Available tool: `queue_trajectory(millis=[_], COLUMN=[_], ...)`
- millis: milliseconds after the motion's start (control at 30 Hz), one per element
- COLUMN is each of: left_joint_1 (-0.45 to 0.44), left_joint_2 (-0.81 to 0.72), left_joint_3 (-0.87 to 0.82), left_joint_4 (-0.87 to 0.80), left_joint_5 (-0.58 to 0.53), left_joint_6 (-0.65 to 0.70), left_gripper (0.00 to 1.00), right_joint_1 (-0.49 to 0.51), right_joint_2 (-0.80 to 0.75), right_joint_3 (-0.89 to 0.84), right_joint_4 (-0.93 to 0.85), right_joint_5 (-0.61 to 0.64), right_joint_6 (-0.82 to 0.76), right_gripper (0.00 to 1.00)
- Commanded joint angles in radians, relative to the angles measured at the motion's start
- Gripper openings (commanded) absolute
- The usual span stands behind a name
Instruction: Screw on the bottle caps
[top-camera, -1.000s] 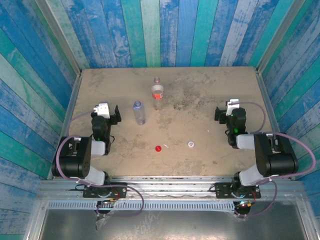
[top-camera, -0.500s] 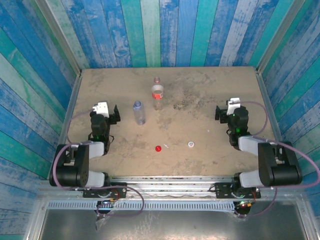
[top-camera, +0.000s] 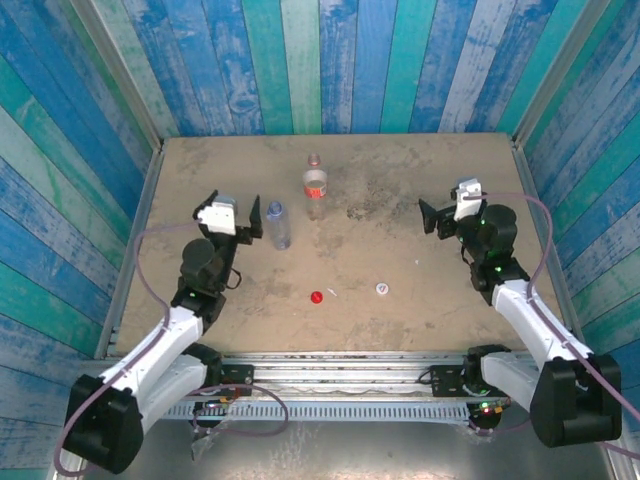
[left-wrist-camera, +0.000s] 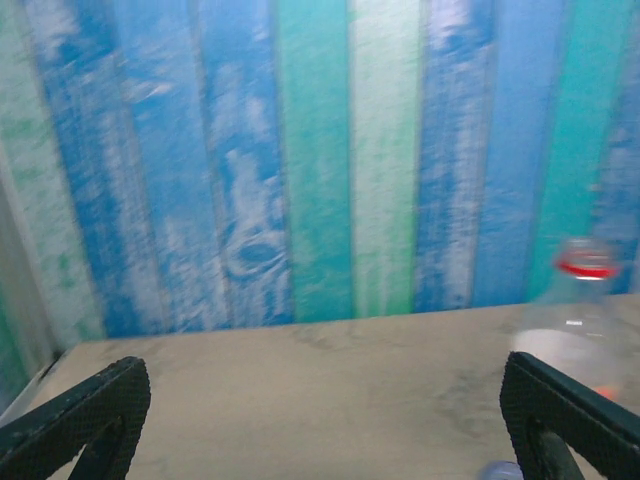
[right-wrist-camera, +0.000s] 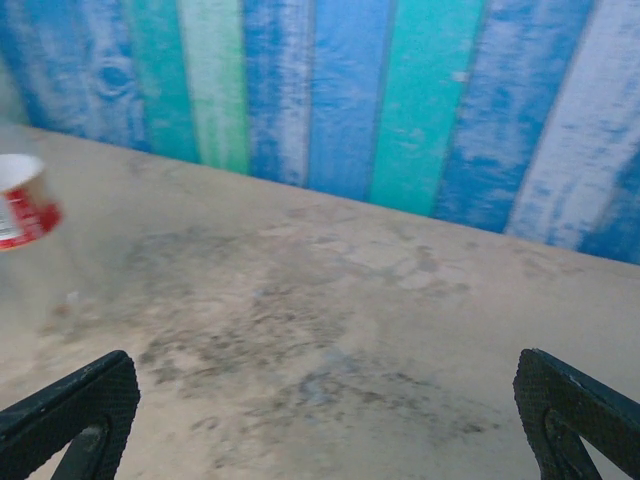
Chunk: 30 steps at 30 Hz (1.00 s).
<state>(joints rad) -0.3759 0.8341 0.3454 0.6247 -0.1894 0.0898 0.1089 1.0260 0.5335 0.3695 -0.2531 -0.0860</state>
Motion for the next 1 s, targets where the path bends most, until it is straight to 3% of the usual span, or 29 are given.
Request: queue_trajectory(millis=[0,167,367,567,967], left_joint_1=[-0.052,-0.06,-0.061,-0.063,-0.063], left_joint_2=[-0.053,-0.019,0.159,0.376,0.728], left_joint_3=[-0.065,-0.162,-0.206,-0.202,-0.134], left_joint_4=[-0.04,0.068,0.279,0.445,0.697], left_joint_5=[0.128,0.188,0.205,0.136,0.125], left_joint_6=[0.059,-0.017,-0.076,-0.155,-0.12], left_gripper=[0.94,0.94,0.94,0.94,0.94], right_joint_1=[0.018,0.172,0.356,0.418,0.439], right_joint_2=[-0.023,-0.034,0.009,0.052,0.059], right_joint_3=[0.041,0.085,0.102,0.121,0.139], right_joint_4=[-0.113,-0.235,-0.262,-0.234,-0.23], right_joint_5=[-0.185,-0.21,-0.135,-0.107,-0.081], right_joint_6=[-0.032,-0.175,-0.245,-0.231,-0.204], right_gripper=[1.0,1.0,1.0,1.0,1.0])
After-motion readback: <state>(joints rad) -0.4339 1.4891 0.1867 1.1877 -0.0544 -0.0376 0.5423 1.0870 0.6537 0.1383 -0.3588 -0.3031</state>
